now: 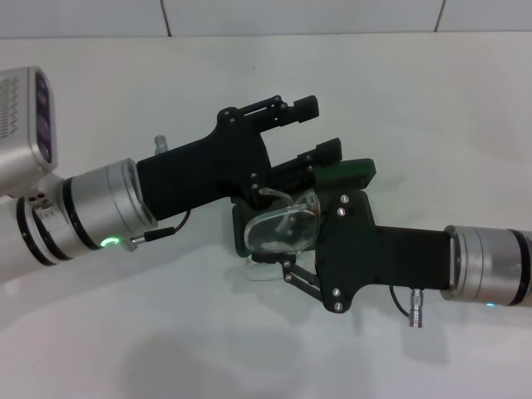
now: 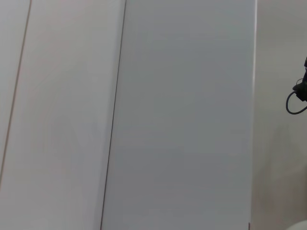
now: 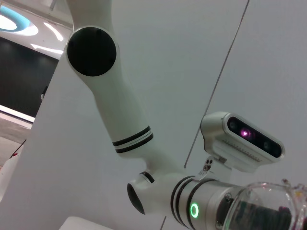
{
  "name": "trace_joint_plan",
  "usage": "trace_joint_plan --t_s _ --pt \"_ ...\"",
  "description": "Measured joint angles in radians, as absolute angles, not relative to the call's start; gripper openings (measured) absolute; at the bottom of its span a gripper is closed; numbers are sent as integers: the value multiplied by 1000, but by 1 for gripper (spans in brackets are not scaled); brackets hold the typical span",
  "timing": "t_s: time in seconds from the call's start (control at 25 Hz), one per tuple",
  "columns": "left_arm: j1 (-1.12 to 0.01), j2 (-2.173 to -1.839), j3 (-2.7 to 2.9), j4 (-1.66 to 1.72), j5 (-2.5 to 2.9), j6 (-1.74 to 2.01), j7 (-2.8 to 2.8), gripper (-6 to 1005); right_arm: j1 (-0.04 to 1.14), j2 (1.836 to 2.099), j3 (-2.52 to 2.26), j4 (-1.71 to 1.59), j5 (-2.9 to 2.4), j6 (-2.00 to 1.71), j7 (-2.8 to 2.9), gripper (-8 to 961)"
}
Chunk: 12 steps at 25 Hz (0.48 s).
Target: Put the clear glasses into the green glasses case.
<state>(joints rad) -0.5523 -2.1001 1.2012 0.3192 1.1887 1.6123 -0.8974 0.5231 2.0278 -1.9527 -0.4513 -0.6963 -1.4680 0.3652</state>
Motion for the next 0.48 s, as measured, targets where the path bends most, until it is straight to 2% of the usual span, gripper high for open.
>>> trace_joint_plan --t_s 0.48 --pt "-545 -2096 1168 317 1163 1576 -856 605 527 2025 -1951 -452 -700 -1479 367 150"
